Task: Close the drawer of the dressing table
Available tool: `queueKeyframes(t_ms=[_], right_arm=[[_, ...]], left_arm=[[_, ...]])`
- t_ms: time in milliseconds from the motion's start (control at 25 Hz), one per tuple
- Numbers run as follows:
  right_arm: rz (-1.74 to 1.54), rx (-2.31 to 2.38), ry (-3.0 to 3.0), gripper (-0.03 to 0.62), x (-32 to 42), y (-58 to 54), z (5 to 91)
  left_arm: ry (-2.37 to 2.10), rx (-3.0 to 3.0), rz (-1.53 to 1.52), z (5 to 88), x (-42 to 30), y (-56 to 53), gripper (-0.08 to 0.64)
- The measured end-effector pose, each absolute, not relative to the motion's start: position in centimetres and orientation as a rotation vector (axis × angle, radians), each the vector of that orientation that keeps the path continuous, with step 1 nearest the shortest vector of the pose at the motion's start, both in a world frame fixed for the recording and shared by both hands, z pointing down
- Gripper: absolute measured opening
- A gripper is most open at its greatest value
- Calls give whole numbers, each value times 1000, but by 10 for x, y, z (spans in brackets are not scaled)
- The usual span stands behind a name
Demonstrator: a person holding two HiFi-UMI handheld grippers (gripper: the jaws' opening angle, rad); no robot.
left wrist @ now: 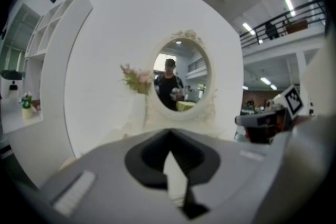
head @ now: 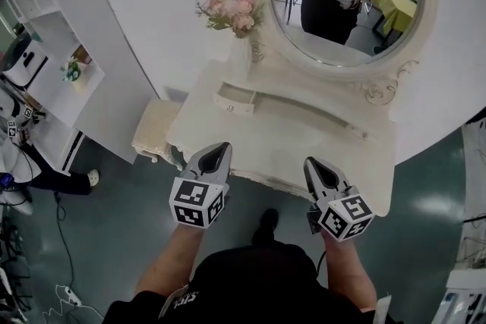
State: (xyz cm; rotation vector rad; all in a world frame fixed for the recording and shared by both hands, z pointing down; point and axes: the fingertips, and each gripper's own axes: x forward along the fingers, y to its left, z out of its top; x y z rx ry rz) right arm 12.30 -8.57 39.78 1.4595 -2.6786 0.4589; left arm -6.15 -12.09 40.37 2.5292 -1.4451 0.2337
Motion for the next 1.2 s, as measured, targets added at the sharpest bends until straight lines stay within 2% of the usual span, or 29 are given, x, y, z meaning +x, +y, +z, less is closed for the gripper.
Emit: queueKeyframes(t_ms=[440,1200], right_arm=[[493,1332,-2722,-5,156,-182,405],[501,1381,-2651,-5,108,-232,403]], left_arm=[[-1501,2489,263,398,-21,-203,9],[-1422,2463,301,430,-69,-261,9]])
